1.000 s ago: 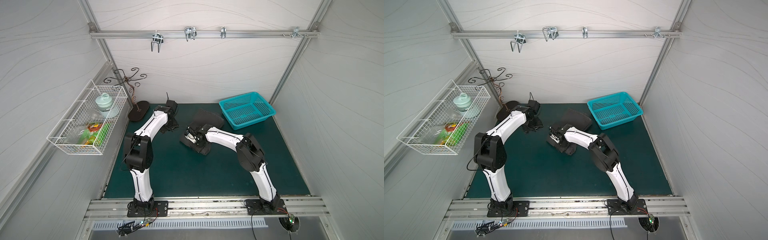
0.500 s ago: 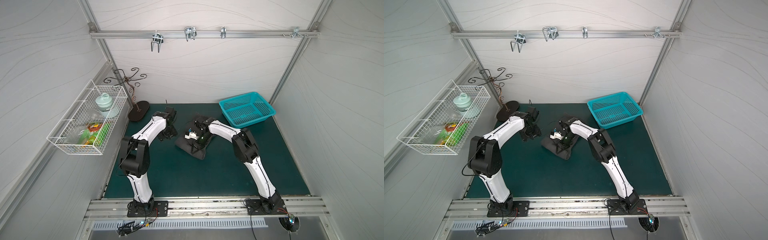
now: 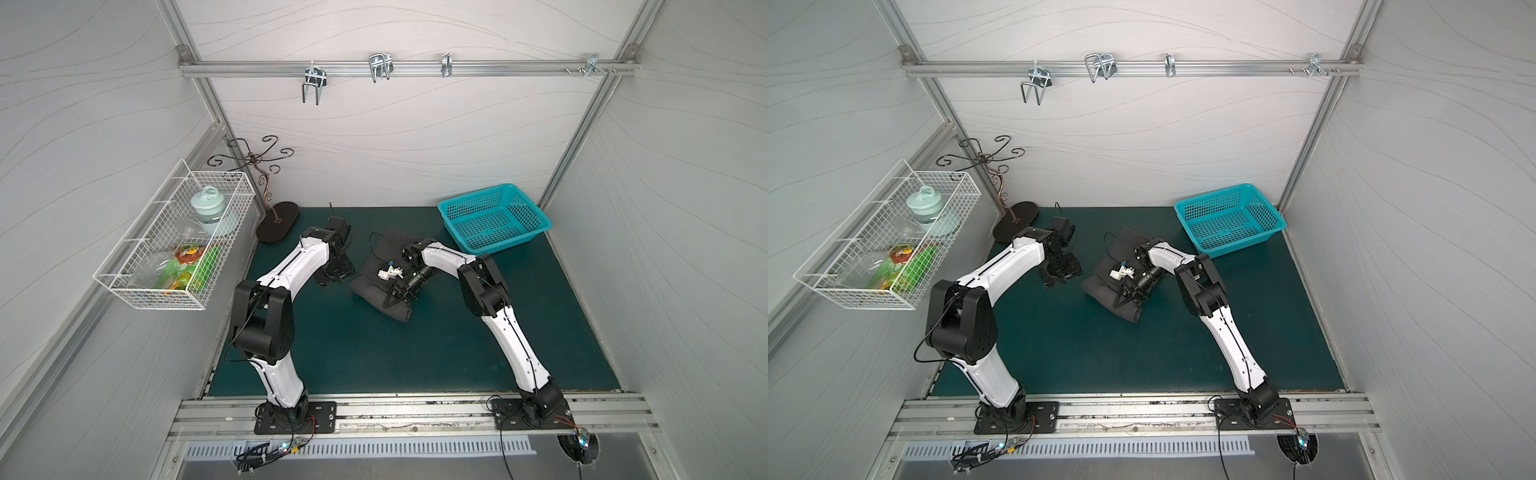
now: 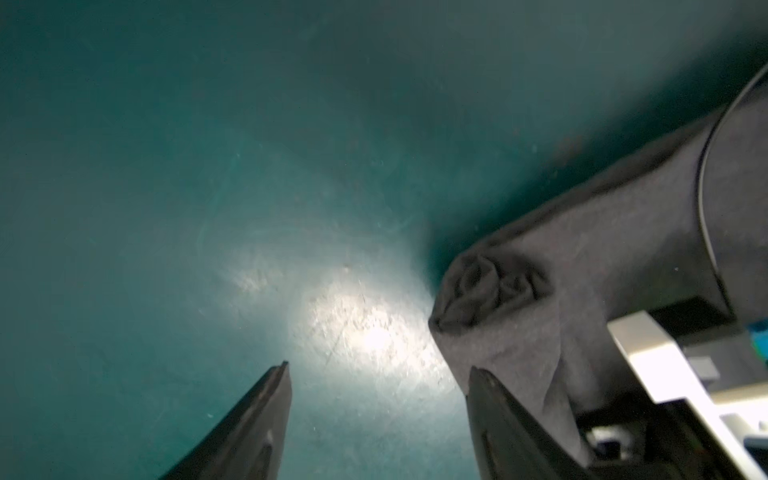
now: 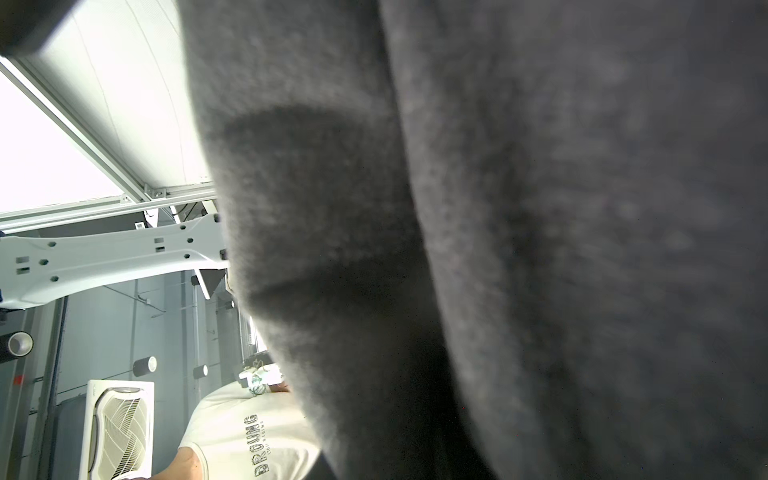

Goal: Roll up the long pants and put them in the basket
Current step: Roll the long pant at the center of the board.

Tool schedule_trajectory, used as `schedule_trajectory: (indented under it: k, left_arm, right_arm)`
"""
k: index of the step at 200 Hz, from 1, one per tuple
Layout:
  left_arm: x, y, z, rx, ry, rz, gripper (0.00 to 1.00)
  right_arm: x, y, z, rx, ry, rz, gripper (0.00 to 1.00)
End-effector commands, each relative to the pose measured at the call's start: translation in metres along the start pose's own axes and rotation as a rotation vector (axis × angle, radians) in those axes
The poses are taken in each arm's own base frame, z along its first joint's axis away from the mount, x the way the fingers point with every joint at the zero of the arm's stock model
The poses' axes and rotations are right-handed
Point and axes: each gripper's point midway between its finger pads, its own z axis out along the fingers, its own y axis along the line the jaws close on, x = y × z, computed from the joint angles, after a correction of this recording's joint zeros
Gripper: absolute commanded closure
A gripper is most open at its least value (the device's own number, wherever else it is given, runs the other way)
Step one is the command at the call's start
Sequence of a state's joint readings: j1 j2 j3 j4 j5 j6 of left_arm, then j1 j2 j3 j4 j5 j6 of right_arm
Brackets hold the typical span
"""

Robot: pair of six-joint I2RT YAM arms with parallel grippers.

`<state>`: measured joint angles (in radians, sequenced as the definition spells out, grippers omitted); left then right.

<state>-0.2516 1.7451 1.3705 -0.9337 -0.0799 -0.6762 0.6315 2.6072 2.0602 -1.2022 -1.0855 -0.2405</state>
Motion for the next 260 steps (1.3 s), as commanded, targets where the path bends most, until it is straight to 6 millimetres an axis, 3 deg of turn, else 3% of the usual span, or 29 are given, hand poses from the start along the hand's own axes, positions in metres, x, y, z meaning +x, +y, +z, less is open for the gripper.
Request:
schedule_trajectory:
  k: [1,45,65,73,108,171,233,260]
  left_arm:
    - [0.018,-0.021,0.002,0.117,0.004,0.046,0.27]
    - [0.043,-0.059,0.022,0.353,-0.124,0.036,0.24]
    - [0.045,-0.064,0.024,0.48,-0.204,-0.055,0.04]
    - [0.043,-0.063,0.023,0.505,-0.236,-0.084,0.02]
    - [0.033,-0.055,0.024,0.518,-0.32,-0.148,0.01]
    - [0.026,-0.06,0.017,0.585,-0.361,-0.199,0.02]
    - [0.022,-0.075,0.0,0.68,-0.38,-0.19,0.04]
    - [0.019,-0.086,0.005,0.7,-0.365,-0.172,0.04]
  right_arm:
    - [0.05,-0.088,0.02,0.153,0.154,0.31,1.0]
    - [0.049,-0.09,0.018,0.178,0.146,0.332,1.0]
    - [0.049,-0.091,0.018,0.181,0.145,0.338,1.0]
    - [0.049,-0.092,0.018,0.182,0.143,0.343,1.0]
    - [0.049,-0.093,0.017,0.184,0.135,0.346,1.0]
    - [0.054,-0.097,0.014,0.195,0.131,0.368,1.0]
    - [0.056,-0.1,0.012,0.208,0.134,0.377,1.0]
    - [0.057,-0.101,0.013,0.209,0.136,0.379,1.0]
